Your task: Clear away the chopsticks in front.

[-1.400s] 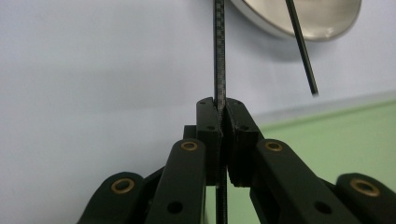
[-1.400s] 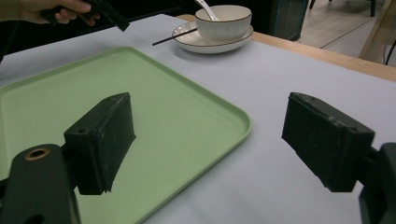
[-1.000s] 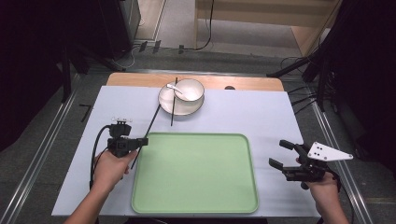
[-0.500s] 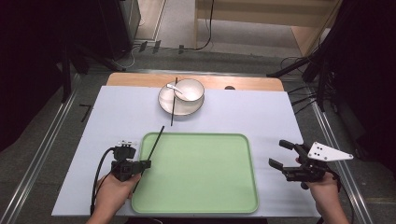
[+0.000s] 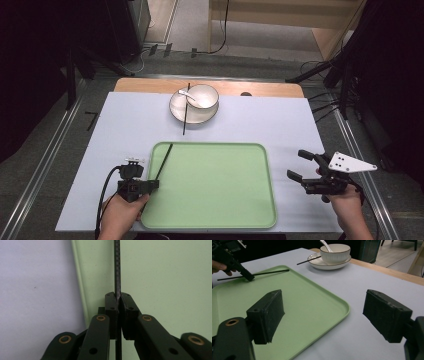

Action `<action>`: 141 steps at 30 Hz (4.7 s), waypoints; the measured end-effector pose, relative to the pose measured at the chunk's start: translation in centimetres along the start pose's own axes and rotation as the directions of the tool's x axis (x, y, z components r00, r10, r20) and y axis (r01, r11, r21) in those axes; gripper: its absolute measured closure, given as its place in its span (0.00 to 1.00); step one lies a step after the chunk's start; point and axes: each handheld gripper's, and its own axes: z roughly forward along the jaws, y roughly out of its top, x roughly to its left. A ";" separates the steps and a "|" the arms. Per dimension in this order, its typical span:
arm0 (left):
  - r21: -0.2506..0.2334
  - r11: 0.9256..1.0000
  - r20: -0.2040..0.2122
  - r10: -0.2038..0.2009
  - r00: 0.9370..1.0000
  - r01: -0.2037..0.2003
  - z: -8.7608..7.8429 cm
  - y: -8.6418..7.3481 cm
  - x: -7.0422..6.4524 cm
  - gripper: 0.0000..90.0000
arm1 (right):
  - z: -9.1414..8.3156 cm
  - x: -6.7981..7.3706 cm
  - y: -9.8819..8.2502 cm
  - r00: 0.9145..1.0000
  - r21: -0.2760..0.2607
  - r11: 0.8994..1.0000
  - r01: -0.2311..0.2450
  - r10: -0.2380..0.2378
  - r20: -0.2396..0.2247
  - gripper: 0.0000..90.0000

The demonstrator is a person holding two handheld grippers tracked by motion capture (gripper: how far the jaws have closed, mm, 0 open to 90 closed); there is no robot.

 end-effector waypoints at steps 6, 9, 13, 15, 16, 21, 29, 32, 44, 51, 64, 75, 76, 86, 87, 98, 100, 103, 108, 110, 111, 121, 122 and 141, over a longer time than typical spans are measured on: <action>-0.014 0.999 -0.005 0.038 0.999 -0.038 0.1 -0.1 -0.3 0.91 | 0.0 0.0 0.0 1.000 0.001 1.000 0.000 0.000 -0.001 0.19; -0.011 0.999 0.006 0.032 0.999 -0.032 0.1 0.0 -0.2 0.90 | 0.0 0.0 0.0 1.000 -0.002 1.000 0.002 -0.002 -0.001 0.19; -0.023 0.999 0.121 0.031 0.992 -0.028 -0.3 0.5 0.2 0.74 | 0.0 0.0 0.0 1.000 -0.004 1.000 0.002 -0.002 0.000 0.19; -0.052 0.998 0.157 0.039 0.987 -0.031 -0.7 1.0 0.3 0.66 | 0.0 0.0 0.0 1.000 0.001 1.000 -0.002 0.002 0.003 0.19; -0.052 0.998 0.163 0.046 0.986 -0.038 -0.7 1.2 0.3 0.62 | 0.0 0.0 -0.1 1.000 0.001 1.000 -0.004 0.003 0.004 0.19; -0.075 0.996 0.194 0.069 0.979 -0.055 -1.0 3.0 0.5 0.49 | 0.0 0.0 -0.2 1.000 0.005 1.000 -0.007 0.007 0.007 0.19; -0.111 0.980 0.216 0.186 0.958 -0.166 -1.4 6.9 -0.8 0.41 | 0.0 -0.1 -0.3 1.000 0.000 1.000 -0.020 0.020 0.007 0.19; -0.115 0.980 0.224 0.186 0.957 -0.164 -1.2 9.2 -1.1 0.41 | 0.0 -0.1 -0.3 1.000 -0.001 1.000 -0.020 0.020 0.004 0.19; -0.138 0.978 0.219 0.185 0.958 -0.157 -0.7 15.1 -2.1 0.39 | -0.2 -0.2 -0.4 1.000 -0.007 1.000 -0.030 0.030 0.007 0.19; -0.084 0.978 0.194 0.206 0.959 -0.193 1.7 18.3 -2.6 0.35 | -0.2 -0.2 -0.3 1.000 -0.004 1.000 -0.022 0.023 0.006 0.19; -0.080 0.982 0.095 0.181 0.979 -0.173 5.7 21.7 -1.4 0.41 | -0.3 -0.2 -0.3 1.000 -0.008 1.000 -0.019 0.019 0.003 0.19; -0.054 0.982 0.032 0.182 0.983 -0.180 7.8 23.8 -2.4 0.52 | -0.3 -0.3 -0.3 1.000 -0.008 1.000 -0.020 0.020 0.000 0.19; -0.054 0.982 0.029 0.180 0.983 -0.179 7.9 23.8 -2.4 0.53 | -0.3 -0.3 -0.3 1.000 -0.009 1.000 -0.019 0.019 0.000 0.19; -0.025 0.990 -0.018 0.136 0.991 -0.137 10.1 23.9 -2.2 0.73 | -0.5 -0.4 -0.3 1.000 -0.021 0.999 -0.024 0.024 0.001 0.19; -0.020 0.991 -0.023 0.135 0.991 -0.135 10.3 23.9 -2.2 0.74 | -0.5 -0.4 -0.3 1.000 -0.022 1.000 -0.023 0.023 0.001 0.19; -0.035 0.997 -0.063 0.064 0.996 -0.066 11.0 23.9 -2.5 0.94 | -0.5 -0.4 -0.3 1.000 -0.022 0.999 -0.023 0.023 0.001 0.19; -0.037 0.998 -0.067 0.057 0.996 -0.060 11.1 23.9 -2.5 0.94 | -0.5 -0.4 -0.3 1.000 -0.022 0.999 -0.023 0.023 0.000 0.19; -0.038 0.998 -0.075 0.053 0.996 -0.056 10.9 24.0 -2.5 0.95 | -0.5 -0.4 -0.3 1.000 -0.022 0.999 -0.024 0.024 0.000 0.19; -0.082 0.997 -0.061 0.011 0.998 -0.016 9.3 24.3 -1.5 0.95 | -0.6 -0.4 -0.3 1.000 -0.020 1.000 -0.021 0.021 0.001 0.19; -0.093 0.996 -0.064 0.003 0.998 -0.009 8.4 24.4 -0.8 0.95 | -0.6 -0.4 -0.4 1.000 -0.022 1.000 -0.022 0.022 0.001 0.19; -0.093 0.996 -0.064 0.003 0.998 -0.009 8.4 24.4 -0.8 0.95 | -0.6 -0.4 -0.4 1.000 -0.022 1.000 -0.022 0.022 0.001 0.19; -0.121 0.992 -0.004 -0.023 1.000 0.022 2.1 22.9 1.6 0.95 | -0.5 -0.4 -0.3 1.000 -0.019 1.000 -0.020 0.020 0.003 0.19; -0.121 0.992 -0.004 -0.023 1.000 0.022 2.1 22.9 1.6 0.95 | -0.5 -0.4 -0.3 1.000 -0.019 1.000 -0.020 0.020 0.003 0.19; -0.096 0.990 0.117 0.118 0.986 -0.107 -2.3 11.1 -2.1 0.95 | -0.1 -0.2 -0.3 1.000 -0.002 1.000 -0.014 0.014 0.003 0.19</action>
